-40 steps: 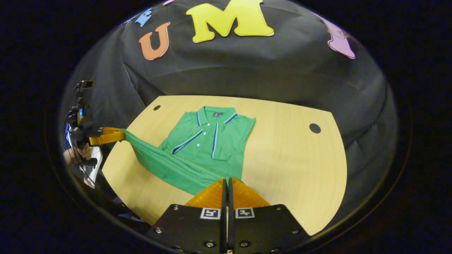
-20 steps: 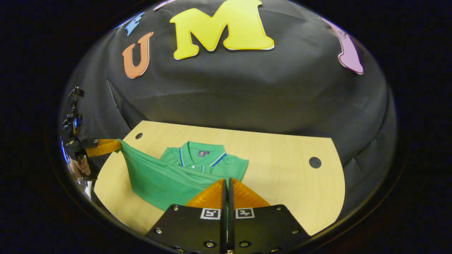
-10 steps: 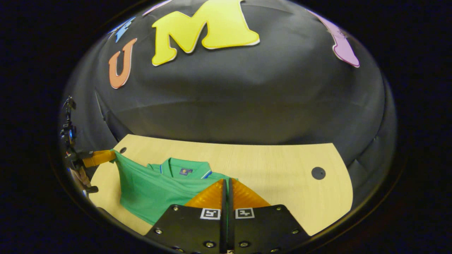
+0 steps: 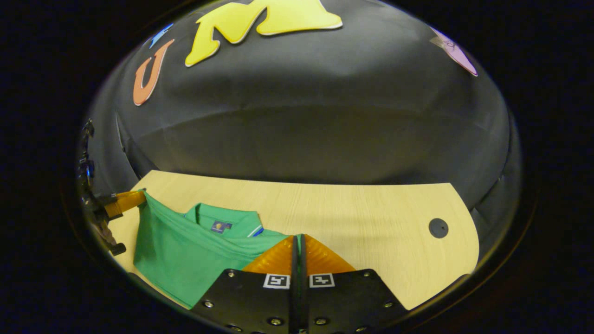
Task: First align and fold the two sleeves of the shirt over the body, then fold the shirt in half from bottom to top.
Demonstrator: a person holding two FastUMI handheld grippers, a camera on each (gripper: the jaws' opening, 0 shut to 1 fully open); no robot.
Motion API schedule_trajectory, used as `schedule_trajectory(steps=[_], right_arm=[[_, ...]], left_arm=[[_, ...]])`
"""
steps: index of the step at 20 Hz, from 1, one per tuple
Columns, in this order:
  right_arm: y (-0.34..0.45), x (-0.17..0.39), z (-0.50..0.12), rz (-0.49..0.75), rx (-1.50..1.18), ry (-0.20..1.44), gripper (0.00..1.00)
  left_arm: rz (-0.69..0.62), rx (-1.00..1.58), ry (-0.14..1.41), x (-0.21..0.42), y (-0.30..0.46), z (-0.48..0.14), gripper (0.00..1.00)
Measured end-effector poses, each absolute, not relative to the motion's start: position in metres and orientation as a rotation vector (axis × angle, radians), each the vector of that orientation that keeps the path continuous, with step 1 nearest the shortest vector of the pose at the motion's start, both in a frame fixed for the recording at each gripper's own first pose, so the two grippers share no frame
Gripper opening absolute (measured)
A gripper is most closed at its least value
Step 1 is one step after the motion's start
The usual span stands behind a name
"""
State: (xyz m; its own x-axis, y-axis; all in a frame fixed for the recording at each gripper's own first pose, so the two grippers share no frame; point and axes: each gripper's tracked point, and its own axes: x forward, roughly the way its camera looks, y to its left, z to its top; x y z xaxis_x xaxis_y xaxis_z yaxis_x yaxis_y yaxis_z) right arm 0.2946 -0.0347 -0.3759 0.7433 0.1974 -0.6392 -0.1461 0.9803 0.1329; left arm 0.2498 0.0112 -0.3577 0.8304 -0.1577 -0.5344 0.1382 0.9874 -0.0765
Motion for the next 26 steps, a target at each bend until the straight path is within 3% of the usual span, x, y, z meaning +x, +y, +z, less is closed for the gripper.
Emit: schedule_trajectory(steps=[3, 5, 6, 7, 8, 9, 12, 19, 26], right_arm=[[-0.036, 0.295, -0.393, 0.163, 0.052, 0.744, 0.01], [-0.038, 0.291, -0.397, 0.149, 0.050, 0.759, 0.04], [-0.039, 0.289, -0.396, 0.146, 0.050, 0.758, 0.09], [-0.043, 0.289, -0.392, 0.134, 0.045, 0.748, 0.14], [-0.047, 0.288, -0.386, 0.118, 0.041, 0.735, 0.36], [-0.051, 0.287, -0.379, 0.102, 0.044, 0.725, 0.41], [-0.063, 0.279, -0.357, 0.049, 0.043, 0.698, 0.93], [-0.063, 0.225, -0.237, 0.040, -0.003, 0.516, 0.95], [-0.048, 0.121, -0.104, 0.061, -0.038, 0.297, 0.94]], left_arm=[[-0.156, -0.043, 0.618, 0.246, 0.007, -0.381, 0.05], [-0.150, -0.073, 0.611, 0.247, 0.006, -0.378, 0.11], [-0.150, -0.081, 0.605, 0.248, 0.004, -0.378, 0.19], [-0.157, -0.088, 0.601, 0.246, 0.002, -0.372, 0.46], [-0.156, -0.088, 0.595, 0.243, 0.002, -0.364, 0.72], [-0.145, -0.081, 0.589, 0.242, 0.005, -0.360, 0.98], [-0.118, -0.091, 0.564, 0.235, 0.012, -0.334, 0.95], [-0.078, -0.084, 0.420, 0.183, 0.032, -0.215, 0.96], [-0.081, -0.066, 0.243, 0.090, 0.023, -0.080, 0.96]])
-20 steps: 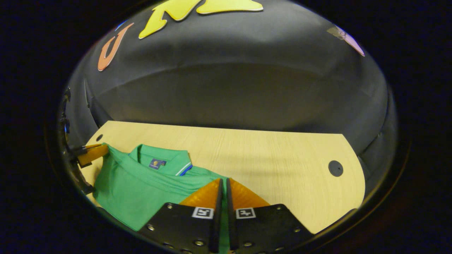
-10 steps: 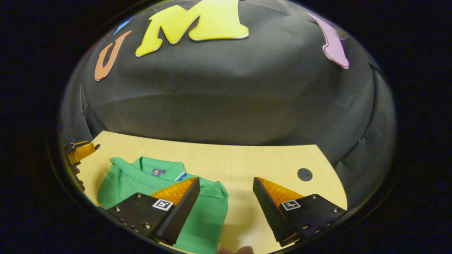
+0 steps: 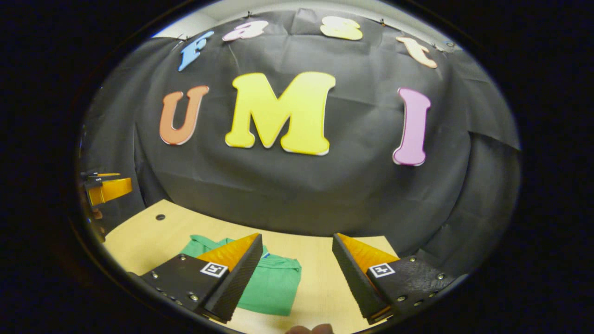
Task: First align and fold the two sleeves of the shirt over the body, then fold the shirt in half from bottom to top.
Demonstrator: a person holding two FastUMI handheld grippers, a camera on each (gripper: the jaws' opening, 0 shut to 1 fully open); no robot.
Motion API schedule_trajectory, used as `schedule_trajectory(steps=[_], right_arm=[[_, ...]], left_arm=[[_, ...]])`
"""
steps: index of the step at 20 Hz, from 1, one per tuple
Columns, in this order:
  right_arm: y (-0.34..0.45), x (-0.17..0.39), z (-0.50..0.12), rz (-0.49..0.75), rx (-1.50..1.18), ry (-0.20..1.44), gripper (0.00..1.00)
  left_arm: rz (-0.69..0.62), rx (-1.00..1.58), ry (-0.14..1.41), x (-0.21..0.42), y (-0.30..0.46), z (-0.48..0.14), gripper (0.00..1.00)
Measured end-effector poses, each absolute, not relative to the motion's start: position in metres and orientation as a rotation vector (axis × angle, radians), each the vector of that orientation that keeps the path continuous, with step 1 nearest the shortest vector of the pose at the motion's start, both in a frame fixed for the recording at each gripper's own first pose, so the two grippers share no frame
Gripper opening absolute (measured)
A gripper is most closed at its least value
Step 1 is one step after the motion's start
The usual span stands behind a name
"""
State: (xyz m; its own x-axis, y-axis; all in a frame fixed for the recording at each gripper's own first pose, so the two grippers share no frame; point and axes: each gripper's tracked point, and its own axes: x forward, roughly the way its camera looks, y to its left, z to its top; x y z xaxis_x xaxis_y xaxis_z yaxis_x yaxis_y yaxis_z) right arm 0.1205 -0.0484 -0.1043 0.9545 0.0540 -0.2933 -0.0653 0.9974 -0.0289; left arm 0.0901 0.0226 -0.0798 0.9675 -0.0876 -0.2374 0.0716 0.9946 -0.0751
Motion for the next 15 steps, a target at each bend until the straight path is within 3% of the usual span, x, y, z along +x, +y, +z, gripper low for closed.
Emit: schedule_trajectory(steps=[3, 4, 7, 10, 11, 15], right_arm=[[-0.041, 0.075, -0.066, 0.065, -0.048, 0.210, 0.94], [-0.040, 0.059, -0.054, 0.060, -0.051, 0.178, 0.94], [-0.034, 0.008, -0.032, 0.048, -0.037, 0.100, 0.94], [-0.025, -0.028, -0.030, 0.059, -0.018, 0.078, 0.94], [-0.021, -0.037, -0.034, 0.066, -0.013, 0.080, 0.94], [-0.011, -0.062, -0.042, 0.079, -0.017, 0.093, 0.94]], left_arm=[[-0.080, -0.070, 0.187, 0.047, 0.016, -0.048, 0.96], [-0.083, -0.064, 0.171, 0.034, 0.015, -0.039, 1.00], [-0.066, -0.045, 0.143, -0.004, 0.017, -0.025, 0.96], [-0.061, -0.056, 0.139, -0.031, 0.014, -0.023, 0.96], [-0.068, -0.056, 0.139, -0.038, 0.010, -0.023, 1.00], [-0.050, -0.069, 0.127, -0.056, 0.012, -0.018, 0.96]])
